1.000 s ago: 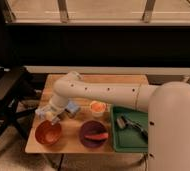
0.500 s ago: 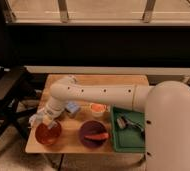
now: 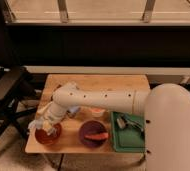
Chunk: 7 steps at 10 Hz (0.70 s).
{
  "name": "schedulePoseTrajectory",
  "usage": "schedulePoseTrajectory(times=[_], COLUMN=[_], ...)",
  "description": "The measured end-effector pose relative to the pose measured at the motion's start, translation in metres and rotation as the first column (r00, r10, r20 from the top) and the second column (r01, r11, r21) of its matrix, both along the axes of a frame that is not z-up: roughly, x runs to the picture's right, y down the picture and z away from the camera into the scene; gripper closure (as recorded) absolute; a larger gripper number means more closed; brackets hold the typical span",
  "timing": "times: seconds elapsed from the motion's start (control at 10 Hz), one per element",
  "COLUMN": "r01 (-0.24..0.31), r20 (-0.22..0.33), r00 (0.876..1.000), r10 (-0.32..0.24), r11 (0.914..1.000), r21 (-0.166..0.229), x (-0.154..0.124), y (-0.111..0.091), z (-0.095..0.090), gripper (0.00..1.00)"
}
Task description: Wipe red bowl with towel
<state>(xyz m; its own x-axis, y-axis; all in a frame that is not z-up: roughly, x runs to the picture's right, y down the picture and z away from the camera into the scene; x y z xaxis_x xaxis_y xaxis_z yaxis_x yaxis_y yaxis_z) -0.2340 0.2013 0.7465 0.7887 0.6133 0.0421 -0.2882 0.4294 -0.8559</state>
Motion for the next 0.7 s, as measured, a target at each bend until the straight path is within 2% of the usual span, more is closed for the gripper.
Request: schedulePoseTrajectory(times=[0.2, 0.3, 0.5, 0.7], r01=[-0.023, -0.026, -0.032, -0.022], r20=[-0.014, -0.031, -0.085, -0.107], r00=[1.000, 0.999, 0.996, 0.994], r10=[0.023, 0.025, 0.029, 0.018], r11=[0.9986, 0.9982, 0.9985, 0.9994], r21=[-0.047, -0.053, -0.044, -0.028], x=[0.003, 0.007, 0.024, 0.027], y=[0.018, 0.020, 0.015, 0.005], z=[-0.004, -0.006, -0.010, -0.005], gripper=[1.00, 1.00, 1.00, 1.00])
